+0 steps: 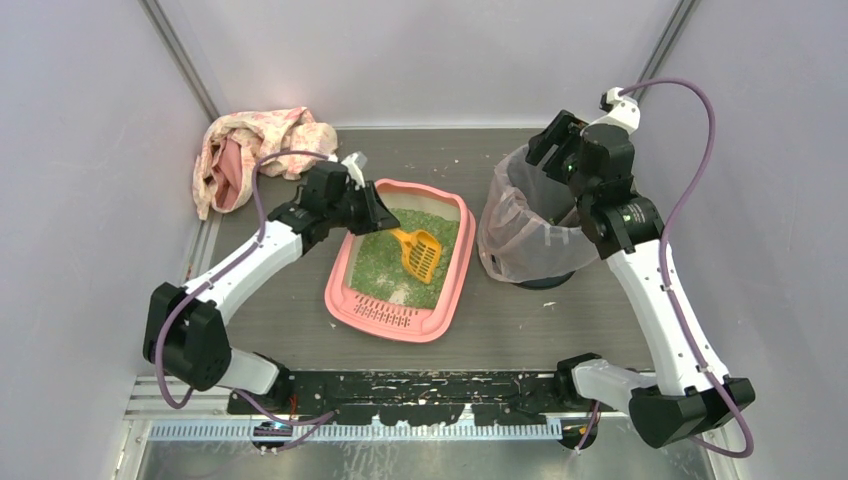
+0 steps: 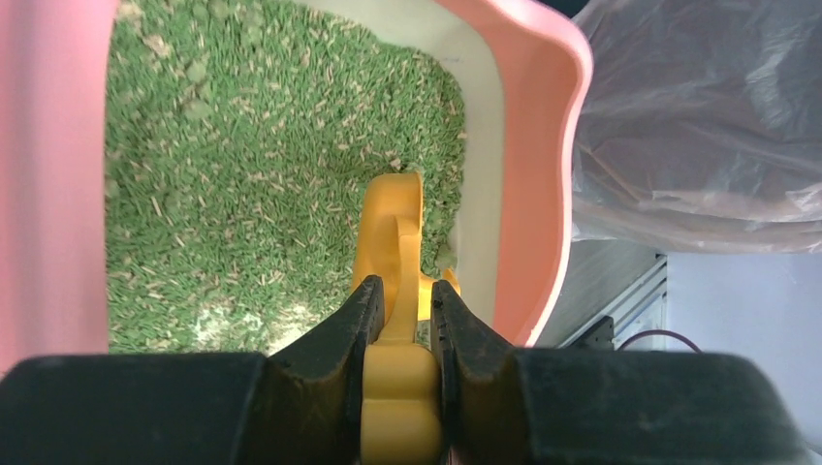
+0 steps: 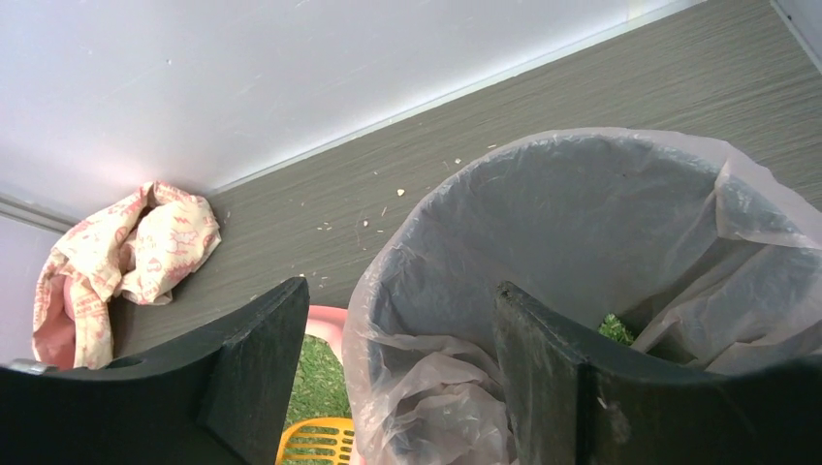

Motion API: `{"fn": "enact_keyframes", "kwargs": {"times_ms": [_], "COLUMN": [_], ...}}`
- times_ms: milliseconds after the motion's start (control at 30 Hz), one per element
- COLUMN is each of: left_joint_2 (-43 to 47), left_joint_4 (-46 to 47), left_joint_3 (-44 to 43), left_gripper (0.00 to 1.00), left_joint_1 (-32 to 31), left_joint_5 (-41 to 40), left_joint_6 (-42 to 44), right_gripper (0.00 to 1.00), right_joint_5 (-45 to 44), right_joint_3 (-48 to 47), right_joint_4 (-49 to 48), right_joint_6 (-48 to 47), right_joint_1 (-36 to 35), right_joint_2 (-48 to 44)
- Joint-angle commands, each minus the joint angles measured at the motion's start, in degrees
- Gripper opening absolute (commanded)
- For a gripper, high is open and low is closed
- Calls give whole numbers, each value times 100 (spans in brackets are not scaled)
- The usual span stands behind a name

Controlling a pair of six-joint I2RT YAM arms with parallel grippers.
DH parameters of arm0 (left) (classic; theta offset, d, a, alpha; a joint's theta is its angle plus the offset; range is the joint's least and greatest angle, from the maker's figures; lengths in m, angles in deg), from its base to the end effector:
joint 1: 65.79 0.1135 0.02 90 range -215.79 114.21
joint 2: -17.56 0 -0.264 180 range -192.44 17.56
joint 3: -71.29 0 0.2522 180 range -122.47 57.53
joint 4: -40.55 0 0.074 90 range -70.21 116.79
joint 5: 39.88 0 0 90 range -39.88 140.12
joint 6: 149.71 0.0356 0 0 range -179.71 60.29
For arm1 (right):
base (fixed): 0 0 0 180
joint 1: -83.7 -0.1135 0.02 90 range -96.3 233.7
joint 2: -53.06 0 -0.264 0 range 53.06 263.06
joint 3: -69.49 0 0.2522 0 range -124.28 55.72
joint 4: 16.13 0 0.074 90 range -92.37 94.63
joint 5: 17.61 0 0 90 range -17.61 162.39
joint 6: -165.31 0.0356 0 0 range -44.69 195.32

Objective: Clean the litter box

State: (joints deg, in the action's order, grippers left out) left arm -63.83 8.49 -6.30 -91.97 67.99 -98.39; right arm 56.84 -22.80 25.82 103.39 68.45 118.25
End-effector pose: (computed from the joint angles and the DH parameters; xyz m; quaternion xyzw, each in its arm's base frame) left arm 0.2820 -0.1508 0.2946 -0.0255 0.8821 -0.3578 0.3053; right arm 0.2325 0.0535 0.4403 0.1697 0.7711 0.1234 0.6011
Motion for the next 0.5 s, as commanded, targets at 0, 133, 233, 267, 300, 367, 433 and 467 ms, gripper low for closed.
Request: {"fn": "enact_keyframes", "kwargs": {"times_ms": [0, 133, 233, 267, 300, 367, 433, 467], "left_joint_2": [135, 416, 509, 512, 520, 542, 575, 609], "left_joint_4": [623, 575, 329, 253, 201, 164, 80, 31], "left_joint_3": [374, 779, 710, 671, 639, 649, 672, 692], "left_gripper": [0, 0, 0, 0, 0, 0, 0, 0], "left_joint_1": [-124, -204, -201, -204, -204, -225, -263, -265], "left_joint_5": [219, -174, -322, -338, -351, -365, -505, -572], "left_joint_6": [-582, -515, -339, -322, -303, -314, -281, -265], "right_gripper": [74, 74, 74, 74, 74, 74, 74, 74], "right_joint_5": [-91, -47, 7, 48, 89, 182, 239, 245], "right_joint_3": [-167, -159, -97, -88, -74, -59, -23, -9], "right_joint_4": [-61, 17, -2, 2, -7, -15, -73, -86], "right_joint_6": [-145, -201, -162, -127, -88, -5, 92, 135], "right_joint_1": [39, 48, 57, 61, 64, 64, 63, 61], "right_joint_2": [-252, -338, -382, -379, -374, -347, -332, -331]}}
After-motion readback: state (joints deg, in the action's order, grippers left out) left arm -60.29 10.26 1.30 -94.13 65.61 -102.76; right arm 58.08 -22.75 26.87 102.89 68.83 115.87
